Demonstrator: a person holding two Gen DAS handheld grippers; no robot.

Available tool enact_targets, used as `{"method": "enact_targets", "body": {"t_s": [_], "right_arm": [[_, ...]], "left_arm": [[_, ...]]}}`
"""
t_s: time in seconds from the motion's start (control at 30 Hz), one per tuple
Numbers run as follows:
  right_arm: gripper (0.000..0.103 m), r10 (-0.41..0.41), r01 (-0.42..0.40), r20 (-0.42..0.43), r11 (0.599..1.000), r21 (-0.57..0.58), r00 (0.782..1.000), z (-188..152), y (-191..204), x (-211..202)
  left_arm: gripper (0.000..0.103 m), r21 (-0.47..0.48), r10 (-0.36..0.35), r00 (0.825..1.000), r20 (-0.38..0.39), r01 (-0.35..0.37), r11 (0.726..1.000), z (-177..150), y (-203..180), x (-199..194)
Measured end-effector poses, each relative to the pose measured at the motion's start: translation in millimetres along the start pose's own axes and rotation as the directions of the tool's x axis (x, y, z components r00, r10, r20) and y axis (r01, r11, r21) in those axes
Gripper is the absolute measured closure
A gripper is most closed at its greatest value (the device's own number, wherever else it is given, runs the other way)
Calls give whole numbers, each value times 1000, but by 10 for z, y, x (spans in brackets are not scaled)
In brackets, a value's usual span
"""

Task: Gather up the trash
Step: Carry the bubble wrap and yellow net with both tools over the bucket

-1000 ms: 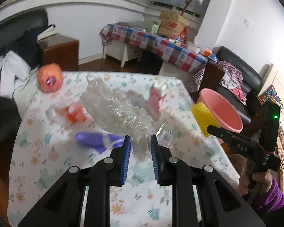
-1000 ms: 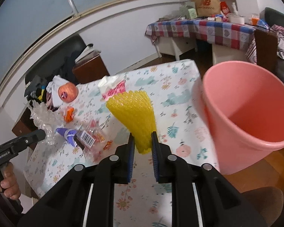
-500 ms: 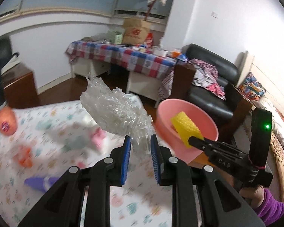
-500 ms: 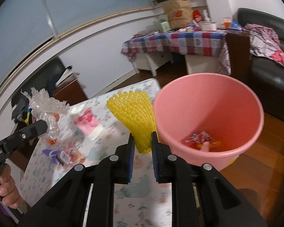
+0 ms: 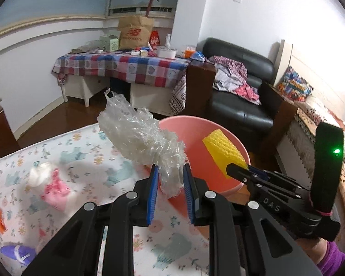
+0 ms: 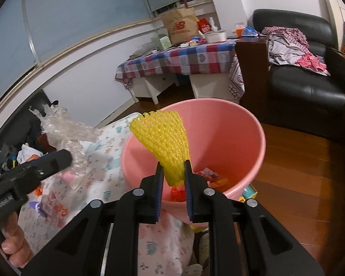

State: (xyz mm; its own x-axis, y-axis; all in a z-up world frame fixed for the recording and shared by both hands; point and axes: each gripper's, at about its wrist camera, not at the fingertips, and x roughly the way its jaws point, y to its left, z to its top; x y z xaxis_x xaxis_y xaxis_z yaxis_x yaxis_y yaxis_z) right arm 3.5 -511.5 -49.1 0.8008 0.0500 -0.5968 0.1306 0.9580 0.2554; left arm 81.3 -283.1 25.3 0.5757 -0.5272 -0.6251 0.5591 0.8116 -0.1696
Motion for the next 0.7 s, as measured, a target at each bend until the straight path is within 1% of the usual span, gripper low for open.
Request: {"method": "enact_targets", "body": {"t_s": [0.13, 0.33, 0.7], "right_arm": [[85, -14, 14, -6, 1000, 9, 1000, 13, -97, 58], [86, -28, 28, -19, 1000, 5, 999, 43, -157, 178], [85, -59, 60, -43, 998, 9, 997, 40, -203, 320]], "left_arm": [[82, 17, 1, 1000, -31, -1, 1000, 22, -119, 258], [82, 33, 7, 998, -59, -5, 999, 57, -220, 534], [82, 62, 8, 995, -95, -2, 998, 81, -301, 813]]}}
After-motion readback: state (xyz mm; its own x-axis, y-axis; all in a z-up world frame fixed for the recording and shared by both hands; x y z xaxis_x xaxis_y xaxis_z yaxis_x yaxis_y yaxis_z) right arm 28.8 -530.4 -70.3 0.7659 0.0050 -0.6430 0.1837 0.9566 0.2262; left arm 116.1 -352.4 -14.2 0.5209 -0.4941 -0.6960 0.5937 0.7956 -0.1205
